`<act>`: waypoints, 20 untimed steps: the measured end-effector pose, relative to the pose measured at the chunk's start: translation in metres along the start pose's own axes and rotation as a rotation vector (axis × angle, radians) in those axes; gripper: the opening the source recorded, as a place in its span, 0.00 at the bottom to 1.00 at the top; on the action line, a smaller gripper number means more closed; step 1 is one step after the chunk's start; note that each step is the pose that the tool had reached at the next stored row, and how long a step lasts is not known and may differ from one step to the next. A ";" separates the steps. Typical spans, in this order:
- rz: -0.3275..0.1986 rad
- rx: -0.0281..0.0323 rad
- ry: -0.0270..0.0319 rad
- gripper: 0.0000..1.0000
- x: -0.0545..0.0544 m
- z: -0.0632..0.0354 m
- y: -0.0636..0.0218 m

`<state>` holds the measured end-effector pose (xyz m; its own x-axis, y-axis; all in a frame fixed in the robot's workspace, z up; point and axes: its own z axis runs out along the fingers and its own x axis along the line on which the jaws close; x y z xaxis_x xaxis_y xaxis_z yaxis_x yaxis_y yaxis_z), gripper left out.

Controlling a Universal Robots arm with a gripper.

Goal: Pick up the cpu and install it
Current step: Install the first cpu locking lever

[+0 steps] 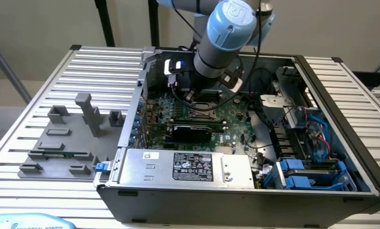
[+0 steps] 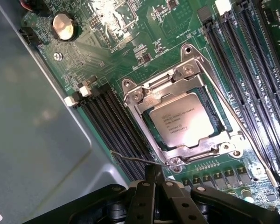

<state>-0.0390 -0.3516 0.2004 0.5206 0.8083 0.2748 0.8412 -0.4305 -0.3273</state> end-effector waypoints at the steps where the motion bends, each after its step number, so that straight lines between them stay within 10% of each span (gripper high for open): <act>1: 0.000 -0.0003 -0.0006 0.11 0.001 0.0002 0.0004; 20: -0.003 -0.0152 -0.0309 0.11 0.012 0.0028 0.0064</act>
<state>-0.0277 -0.3433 0.1992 0.5136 0.8215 0.2476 0.8449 -0.4340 -0.3126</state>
